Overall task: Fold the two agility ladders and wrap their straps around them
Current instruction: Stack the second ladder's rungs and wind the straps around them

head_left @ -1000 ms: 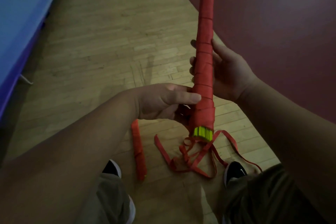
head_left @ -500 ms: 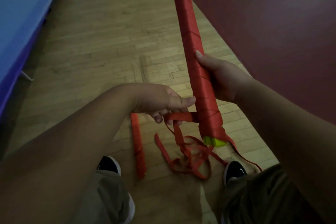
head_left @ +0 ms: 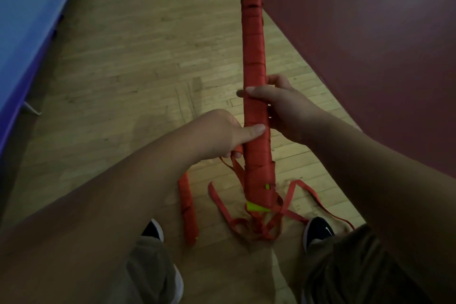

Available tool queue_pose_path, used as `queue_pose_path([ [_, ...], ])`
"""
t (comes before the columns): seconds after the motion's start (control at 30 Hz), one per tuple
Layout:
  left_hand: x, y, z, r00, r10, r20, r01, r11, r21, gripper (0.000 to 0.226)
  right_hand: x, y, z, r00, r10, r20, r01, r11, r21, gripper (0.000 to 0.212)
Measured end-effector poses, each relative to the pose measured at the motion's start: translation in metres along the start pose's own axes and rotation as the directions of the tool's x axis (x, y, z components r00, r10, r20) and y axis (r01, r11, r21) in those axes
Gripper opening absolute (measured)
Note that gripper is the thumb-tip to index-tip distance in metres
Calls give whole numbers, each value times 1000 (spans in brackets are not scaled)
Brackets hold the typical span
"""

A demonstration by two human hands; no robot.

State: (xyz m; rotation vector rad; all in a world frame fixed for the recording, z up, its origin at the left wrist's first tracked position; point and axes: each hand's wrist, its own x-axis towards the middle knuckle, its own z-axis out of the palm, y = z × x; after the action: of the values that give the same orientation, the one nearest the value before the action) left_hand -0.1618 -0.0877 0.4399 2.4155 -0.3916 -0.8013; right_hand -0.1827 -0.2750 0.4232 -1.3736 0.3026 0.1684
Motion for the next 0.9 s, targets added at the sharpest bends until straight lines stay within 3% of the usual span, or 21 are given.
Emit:
queue_pose_path([
  [0.3, -6, -8, -6, 971, 129, 202, -130, 992, -9, 45, -2, -3, -7, 989, 79, 122, -101, 978, 182, 49],
  [0.63, -12, 0, -12, 934, 244, 259, -204, 964, -171, 48, 0, -16, -19, 989, 24, 147, -54, 978, 202, 46],
  [0.7, -12, -1, -11, 935, 229, 270, -201, 971, -126, 48, -1, -17, -21, 985, 41, 166, -73, 979, 190, 48],
  [0.83, -10, -7, -10, 958, 157, 240, -175, 983, 52, 49, -2, -16, -20, 990, 38, 133, -46, 997, 58, 21],
  [0.9, -10, -11, -9, 965, 134, 224, -169, 974, 148, 50, -1, -16, -17, 990, 27, 138, -25, 1000, -16, 23],
])
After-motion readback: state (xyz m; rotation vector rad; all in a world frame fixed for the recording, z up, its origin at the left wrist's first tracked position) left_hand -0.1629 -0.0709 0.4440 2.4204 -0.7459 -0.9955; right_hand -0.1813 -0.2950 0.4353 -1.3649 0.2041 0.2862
